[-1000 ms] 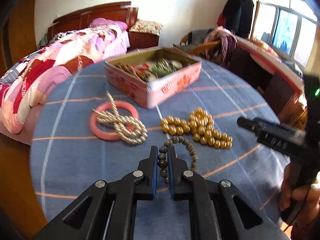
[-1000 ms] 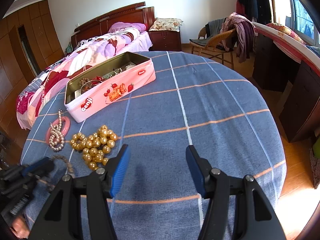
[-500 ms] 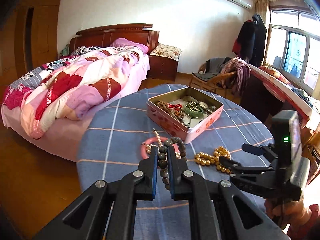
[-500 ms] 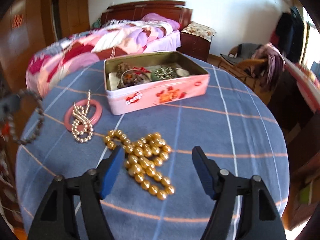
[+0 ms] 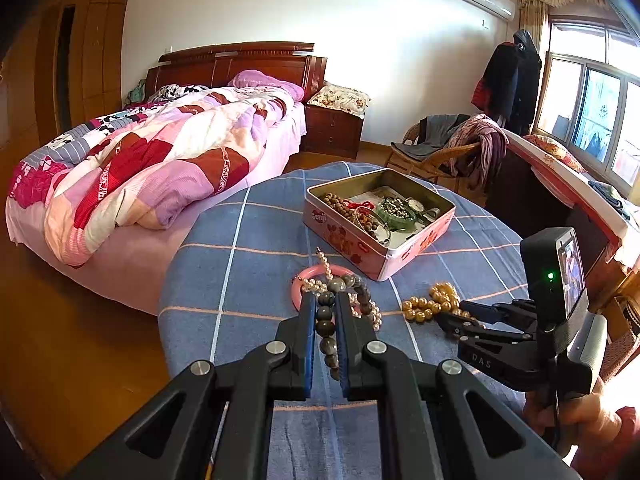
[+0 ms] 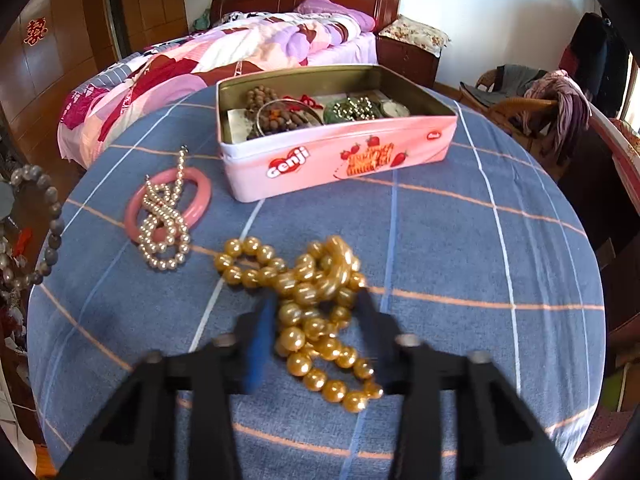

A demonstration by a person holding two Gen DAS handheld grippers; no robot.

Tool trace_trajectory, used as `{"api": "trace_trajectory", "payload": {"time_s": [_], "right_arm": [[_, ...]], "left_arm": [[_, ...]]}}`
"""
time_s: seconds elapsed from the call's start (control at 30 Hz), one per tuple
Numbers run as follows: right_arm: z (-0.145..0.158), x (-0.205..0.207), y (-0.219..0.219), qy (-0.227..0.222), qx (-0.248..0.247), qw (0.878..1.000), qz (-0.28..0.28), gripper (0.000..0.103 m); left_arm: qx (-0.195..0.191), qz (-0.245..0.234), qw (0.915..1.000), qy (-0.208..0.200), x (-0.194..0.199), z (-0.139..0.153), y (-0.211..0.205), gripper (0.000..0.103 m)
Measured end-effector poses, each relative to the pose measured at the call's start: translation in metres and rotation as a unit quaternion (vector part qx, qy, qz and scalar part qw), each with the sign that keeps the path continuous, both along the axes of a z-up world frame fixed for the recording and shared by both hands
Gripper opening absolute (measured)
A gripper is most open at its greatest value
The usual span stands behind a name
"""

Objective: Organize jewelry
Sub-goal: 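Lift the dark beads with left and gold beads with right toward the tin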

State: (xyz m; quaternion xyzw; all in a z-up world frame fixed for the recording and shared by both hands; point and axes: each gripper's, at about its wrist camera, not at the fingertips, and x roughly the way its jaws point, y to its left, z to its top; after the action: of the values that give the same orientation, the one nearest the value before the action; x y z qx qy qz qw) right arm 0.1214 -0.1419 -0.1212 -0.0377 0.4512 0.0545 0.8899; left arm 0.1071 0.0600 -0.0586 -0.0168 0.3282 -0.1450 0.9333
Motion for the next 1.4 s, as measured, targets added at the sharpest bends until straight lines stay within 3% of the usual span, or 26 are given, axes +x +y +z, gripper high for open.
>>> {"api": "trace_trajectory", "payload": {"time_s": [0.03,0.17,0.53,0.7,0.87,1.07,1.4], "right_arm": [[0.000,-0.001,-0.001,-0.001,0.004,1.000,0.000,0.025],[0.004,-0.005,-0.011,-0.011,0.042,0.999,-0.011,0.025],[0.053,-0.031,-0.037,-0.115,0.076,0.989,-0.055,0.024],[0.077,-0.036,-0.045,-0.156,0.055,0.983,-0.081,0.024],[0.077,-0.032,-0.047,-0.172,0.011,0.981,-0.092,0.025],[0.073,-0.011,-0.048,-0.165,0.001,0.983,-0.082,0.024],[0.117,0.040,-0.047,-0.216,0.007,0.975,-0.058,0.025]], "left_arm": [[0.000,-0.001,1.0000,-0.001,0.000,0.000,0.000,0.008],[0.002,-0.002,1.0000,-0.002,0.000,0.000,-0.003,0.008],[0.000,-0.007,1.0000,0.006,0.005,-0.005,-0.007,0.008],[-0.001,-0.012,0.9999,0.006,0.007,-0.005,-0.011,0.008],[0.003,-0.018,0.9997,0.013,0.013,-0.011,-0.017,0.008],[0.008,-0.029,0.9995,0.012,0.023,-0.011,-0.028,0.008],[-0.010,-0.040,0.9989,-0.024,0.068,0.014,-0.050,0.008]]}}
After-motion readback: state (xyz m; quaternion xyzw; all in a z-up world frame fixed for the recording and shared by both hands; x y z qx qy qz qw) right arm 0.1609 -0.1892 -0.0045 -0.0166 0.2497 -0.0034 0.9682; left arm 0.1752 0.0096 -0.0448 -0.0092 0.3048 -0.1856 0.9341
